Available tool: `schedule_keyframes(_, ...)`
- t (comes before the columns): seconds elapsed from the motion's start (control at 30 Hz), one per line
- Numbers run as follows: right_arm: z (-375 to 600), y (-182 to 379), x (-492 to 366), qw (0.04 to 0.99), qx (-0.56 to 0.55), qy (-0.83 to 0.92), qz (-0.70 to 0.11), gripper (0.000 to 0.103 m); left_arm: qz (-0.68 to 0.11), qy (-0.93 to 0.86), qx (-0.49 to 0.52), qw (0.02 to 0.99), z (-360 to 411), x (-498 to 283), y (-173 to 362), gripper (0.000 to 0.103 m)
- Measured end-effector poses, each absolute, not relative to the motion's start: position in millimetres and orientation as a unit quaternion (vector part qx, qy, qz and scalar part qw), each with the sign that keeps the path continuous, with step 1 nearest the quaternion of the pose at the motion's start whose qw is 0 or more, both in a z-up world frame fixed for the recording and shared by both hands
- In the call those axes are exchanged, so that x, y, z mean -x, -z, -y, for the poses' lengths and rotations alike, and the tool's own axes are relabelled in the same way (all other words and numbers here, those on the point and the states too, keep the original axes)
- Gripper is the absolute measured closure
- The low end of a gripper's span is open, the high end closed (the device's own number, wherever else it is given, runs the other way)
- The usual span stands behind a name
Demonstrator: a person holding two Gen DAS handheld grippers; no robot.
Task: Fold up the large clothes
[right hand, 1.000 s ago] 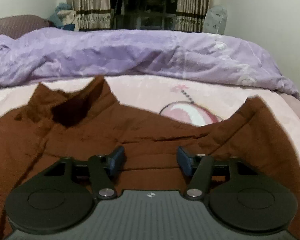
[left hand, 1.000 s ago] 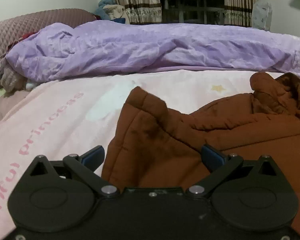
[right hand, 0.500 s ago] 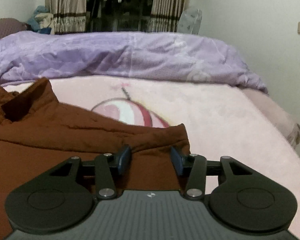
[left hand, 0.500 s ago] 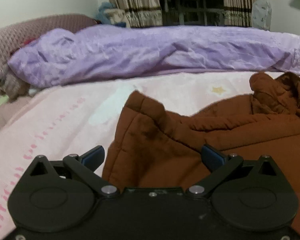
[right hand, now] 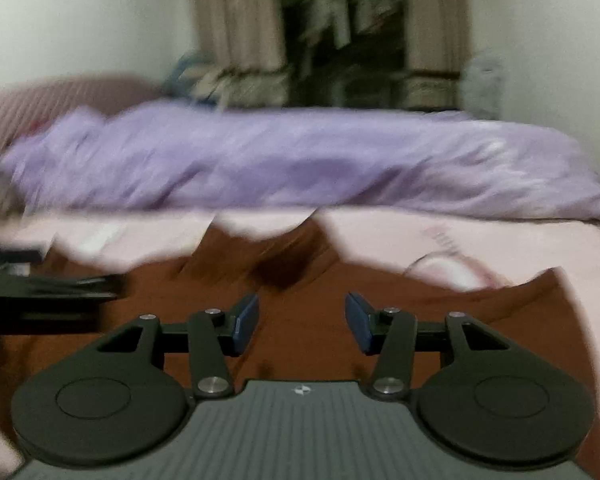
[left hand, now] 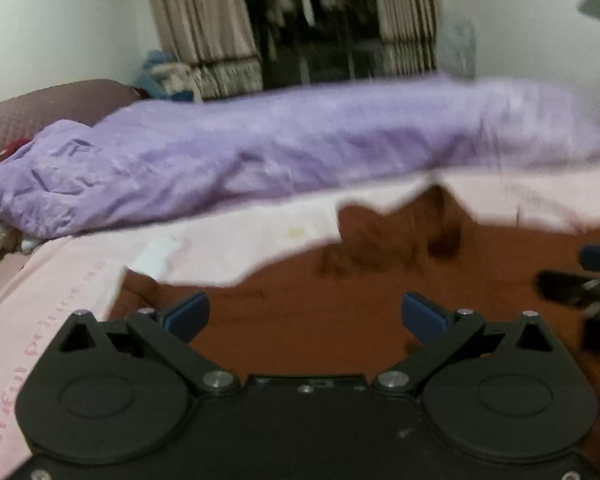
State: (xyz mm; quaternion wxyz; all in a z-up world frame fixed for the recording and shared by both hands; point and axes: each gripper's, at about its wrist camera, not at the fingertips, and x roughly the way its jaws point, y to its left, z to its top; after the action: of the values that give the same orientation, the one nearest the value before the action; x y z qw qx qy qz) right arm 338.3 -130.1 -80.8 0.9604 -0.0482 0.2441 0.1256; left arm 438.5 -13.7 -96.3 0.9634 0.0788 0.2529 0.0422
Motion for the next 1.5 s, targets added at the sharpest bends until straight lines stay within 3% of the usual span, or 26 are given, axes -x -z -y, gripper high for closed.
schedule_keyframes(0.17, 122.6, 115.8, -348.4, 0.951, 0.059, -0.126, -0.276, 0.042, -0.307, -0.046, -0.072, 0.948, 12.1, -458.4, 128.3, 0.000)
schedule_keyframes(0.6, 196.8, 109.9, -351.2, 0.955, 0.017, -0.067, -0.288, 0.038, -0.278, -0.059, -0.103, 0.953, -20.4, -444.3, 129.1, 0.000)
schedule_keyframes(0.87, 286.4, 113.8, -344.2, 0.958, 0.007, 0.018, -0.285, 0.038, -0.257, -0.141, -0.165, 0.942, -93.6, -425.7, 128.8, 0.000)
schedule_keyframes(0.93, 308.5, 117.1, -344.3, 0.953, -0.010, 0.022, -0.302, 0.027, -0.263, -0.151, -0.164, 0.939, -120.2, -421.6, 136.4, 0.000)
schedule_keyframes(1.03, 326.2, 112.7, -333.0, 0.951, -0.043, -0.001, -0.307, 0.024, -0.281, -0.146, -0.122, 0.941, -147.5, -406.6, 139.1, 0.000)
schedule_keyframes(1.13, 329.3, 106.3, -317.5, 0.954, -0.025, -0.011, -0.300, 0.014, -0.314, -0.101, -0.077, 0.941, -162.7, -391.2, 134.0, 0.000)
schedule_keyframes(1.3, 339.4, 117.2, -319.2, 0.931, -0.065, -0.067, -0.353, 0.013, -0.377, -0.038, 0.044, 0.924, -195.0, -394.4, 129.9, 0.000)
schedule_keyframes(1.5, 364.2, 114.4, -322.4, 0.909, -0.111, -0.105, -0.389, 0.008, -0.400, 0.036, 0.056, 0.914, -198.2, -385.0, 125.9, 0.000)
